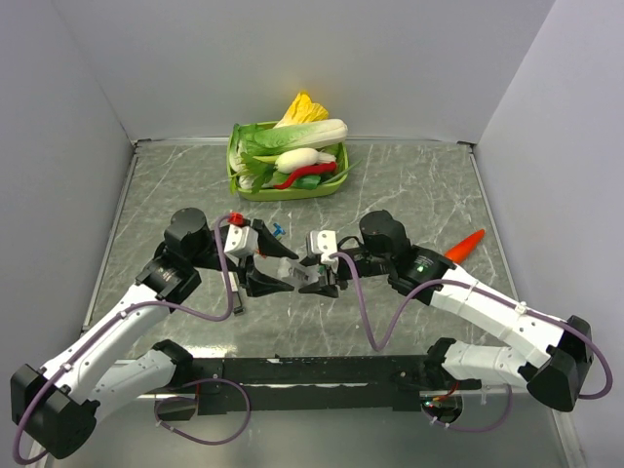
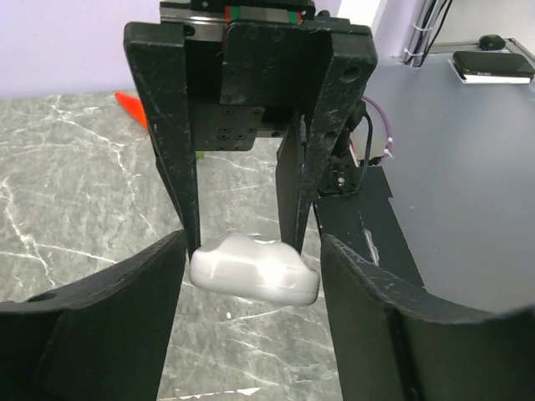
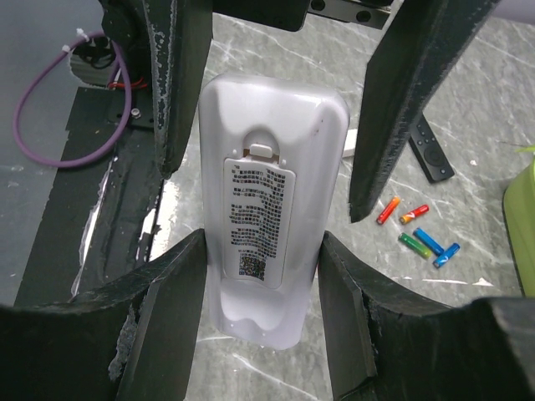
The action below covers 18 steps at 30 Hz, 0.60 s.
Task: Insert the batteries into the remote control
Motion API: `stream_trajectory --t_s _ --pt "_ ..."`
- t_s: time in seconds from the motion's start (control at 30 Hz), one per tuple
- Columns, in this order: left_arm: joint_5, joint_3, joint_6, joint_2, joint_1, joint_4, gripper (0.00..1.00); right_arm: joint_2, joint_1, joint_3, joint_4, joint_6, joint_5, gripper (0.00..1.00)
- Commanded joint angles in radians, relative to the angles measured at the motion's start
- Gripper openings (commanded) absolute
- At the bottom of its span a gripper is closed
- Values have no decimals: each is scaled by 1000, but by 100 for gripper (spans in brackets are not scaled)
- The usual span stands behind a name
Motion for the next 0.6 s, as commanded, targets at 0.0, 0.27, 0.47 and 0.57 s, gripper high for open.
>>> stream_trajectory --t_s 0.0,0.27,0.47,0.57 --pt "25 53 55 6 -8 -24 59 -2 9 60 12 -24 -14 0" --pt "-4 54 121 -5 -13 -108 12 -12 6 52 33 14 1 0" --pt "-120 -5 133 -57 -18 -55 1 -50 -14 26 115 235 99 56" --pt "-212 -80 109 -82 -34 28 1 -94 -12 9 150 416 274 94"
